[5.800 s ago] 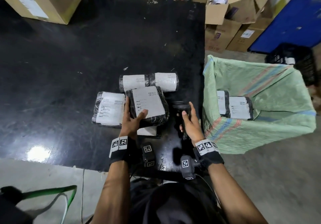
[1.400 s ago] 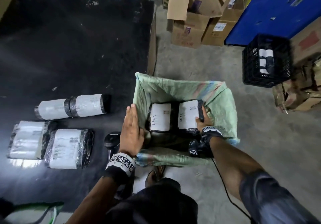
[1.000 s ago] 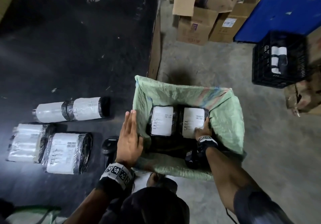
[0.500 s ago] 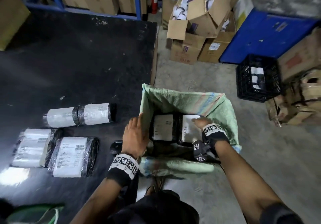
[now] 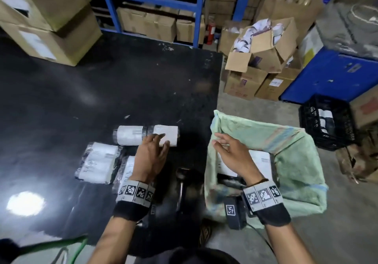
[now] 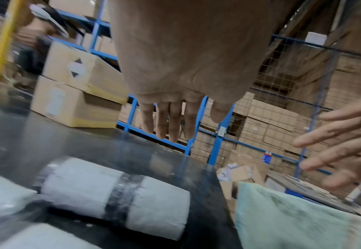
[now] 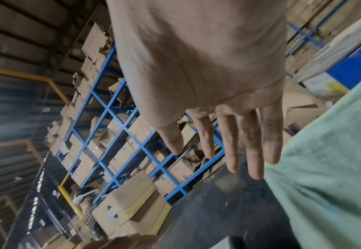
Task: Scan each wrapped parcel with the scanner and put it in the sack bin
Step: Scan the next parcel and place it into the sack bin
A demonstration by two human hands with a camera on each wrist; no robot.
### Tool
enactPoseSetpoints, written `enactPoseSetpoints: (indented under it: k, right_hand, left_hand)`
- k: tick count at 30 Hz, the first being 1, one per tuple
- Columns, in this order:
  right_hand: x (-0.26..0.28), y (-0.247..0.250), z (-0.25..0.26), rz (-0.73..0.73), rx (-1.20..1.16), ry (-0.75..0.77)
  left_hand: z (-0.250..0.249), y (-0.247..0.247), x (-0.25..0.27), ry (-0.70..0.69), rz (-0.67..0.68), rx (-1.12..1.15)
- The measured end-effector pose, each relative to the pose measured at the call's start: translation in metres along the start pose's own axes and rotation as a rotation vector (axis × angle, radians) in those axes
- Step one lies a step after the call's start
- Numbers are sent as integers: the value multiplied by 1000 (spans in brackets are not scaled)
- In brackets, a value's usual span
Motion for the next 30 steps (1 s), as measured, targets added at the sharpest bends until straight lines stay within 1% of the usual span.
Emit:
enactPoseSetpoints:
  k: [2, 5, 7, 9, 13, 15, 18, 20, 22, 25, 27, 30]
  right_hand:
    - [7, -34, 22, 59, -13, 4]
    - [13, -89, 36, 160, 9, -31]
    - [18, -124, 33, 228, 63, -81]
    - [24, -153, 25, 257, 142, -137]
    - [33, -196, -3, 271, 266, -256]
    - [38, -210, -16, 236, 260, -329]
    - [42, -217, -27, 81, 196, -397]
    - [41, -224, -35, -22, 113, -396]
    - [40, -230, -39, -87, 14, -383]
    - [34, -238, -47, -126, -97, -399]
    - [28, -246, -52, -143, -201, -368]
    - [19, -264, -81, -153, -302, -343]
  left_hand:
    - [32, 35, 10, 41, -34, -10]
    - [89, 83, 27, 135, -87, -29]
    - [133, 108, 38, 191, -117, -44]
    - [174, 127, 47, 252, -127, -53]
    - [249, 137, 61, 376, -67, -54]
    - [277, 137, 64, 394, -51, -22]
    - [315, 132, 65, 394, -40, -29]
    - [324, 128, 64, 386, -34, 4]
    - [326, 125, 62, 373, -25, 45]
    - [337, 120, 57, 372, -17, 72]
    - [349, 119, 55, 383, -21, 67]
    - [358, 116, 53, 381, -11, 94]
Point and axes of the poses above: each hand's wrist, its own x-axis away from the middle knuckle, its own y-axis out of the back of the hand, z = x × y, the point moved 10 cm from there along -x, towards the middle knuckle, and after that the axes turned 13 degrees about x, right-handed, at the moved point
